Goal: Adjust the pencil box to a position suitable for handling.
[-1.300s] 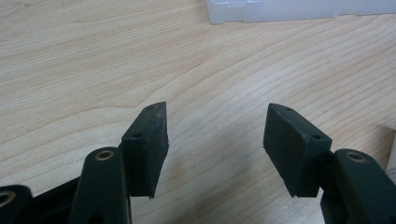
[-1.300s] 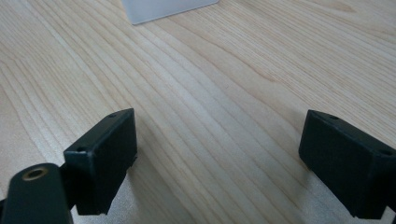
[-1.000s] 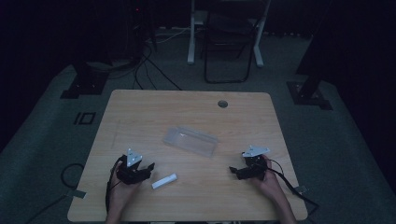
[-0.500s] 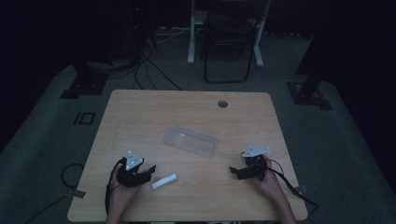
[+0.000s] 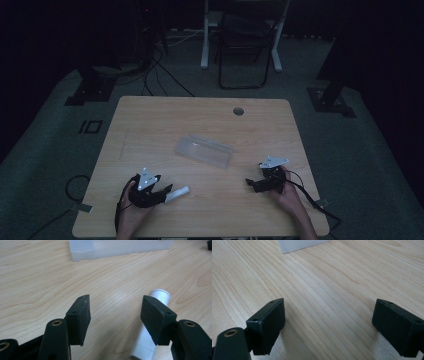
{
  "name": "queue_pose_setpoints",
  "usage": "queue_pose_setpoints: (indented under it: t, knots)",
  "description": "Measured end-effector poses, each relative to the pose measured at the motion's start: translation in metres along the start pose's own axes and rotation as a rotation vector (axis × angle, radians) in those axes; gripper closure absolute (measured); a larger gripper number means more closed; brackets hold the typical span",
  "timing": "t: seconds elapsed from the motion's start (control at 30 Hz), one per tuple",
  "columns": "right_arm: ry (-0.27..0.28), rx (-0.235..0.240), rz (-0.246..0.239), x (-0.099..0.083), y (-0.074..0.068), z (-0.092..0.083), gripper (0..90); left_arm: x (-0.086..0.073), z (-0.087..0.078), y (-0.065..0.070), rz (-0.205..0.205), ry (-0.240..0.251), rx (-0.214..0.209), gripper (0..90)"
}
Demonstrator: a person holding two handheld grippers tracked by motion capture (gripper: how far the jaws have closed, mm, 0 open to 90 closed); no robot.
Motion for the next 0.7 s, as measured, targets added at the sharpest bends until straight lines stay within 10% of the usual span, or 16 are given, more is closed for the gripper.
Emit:
queue_pose_setpoints:
  t: [0.7]
  knots:
    - [0.000, 0.000, 0.000, 0.000, 0.000, 0.000, 11.3, -0.013, 0.004, 0.023, 0.081, -0.058, -0.068, 45.0]
Point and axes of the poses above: each handheld gripper's, and its own axes: z roughly forward along the jaws, x roughly out of its top, y roughly to its right, the point moved 9 cm from there along z, roughly forward along the jaws, and after that the axes turned 11 degrees about -z, right-handed, at the moved point
